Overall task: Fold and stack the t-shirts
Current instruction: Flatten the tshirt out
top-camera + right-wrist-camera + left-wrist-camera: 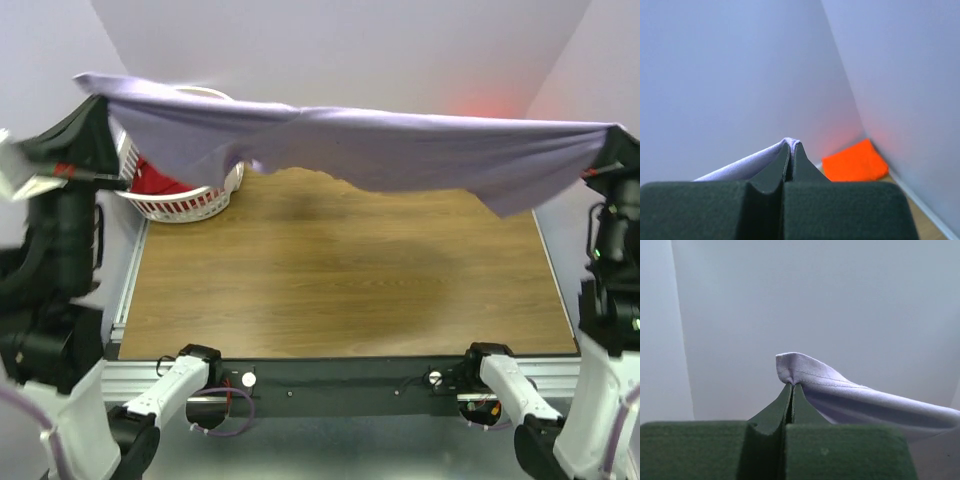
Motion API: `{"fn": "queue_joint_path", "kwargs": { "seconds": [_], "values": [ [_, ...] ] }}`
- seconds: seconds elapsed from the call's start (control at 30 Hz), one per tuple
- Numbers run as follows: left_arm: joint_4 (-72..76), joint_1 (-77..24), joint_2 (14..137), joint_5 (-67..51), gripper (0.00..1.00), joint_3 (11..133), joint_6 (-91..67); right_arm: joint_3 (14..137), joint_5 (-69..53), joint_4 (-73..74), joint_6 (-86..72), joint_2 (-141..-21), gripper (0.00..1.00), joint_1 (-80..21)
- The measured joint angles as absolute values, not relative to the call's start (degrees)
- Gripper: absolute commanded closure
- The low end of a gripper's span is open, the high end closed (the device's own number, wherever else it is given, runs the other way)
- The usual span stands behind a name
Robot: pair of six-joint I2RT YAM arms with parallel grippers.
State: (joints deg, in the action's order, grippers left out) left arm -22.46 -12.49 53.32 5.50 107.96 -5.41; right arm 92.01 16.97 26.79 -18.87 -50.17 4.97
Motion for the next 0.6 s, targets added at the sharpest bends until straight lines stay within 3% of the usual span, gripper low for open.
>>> {"fn": "queue_joint_path", "kwargs": {
  "seconds": [0.33,0.47,0.6],
  "values": [
    [-22.9,-12.5,50.0,5.3,1.00,110.2,-5.4,98.0,14.6,25.2,-12.1,-42.9,0.99,5.0],
    [-20.8,-12.5,52.8,5.3,1.00,102.8,-5.1,92.8,11.6,25.4,-11.9,-44.5,0.99,5.0],
    [-16.7,-12.5,59.0,5.3,1.00,88.0,-5.1,83.2,7.8,25.1,-12.1,-49.5,0.99,5.0]
  ]
}}
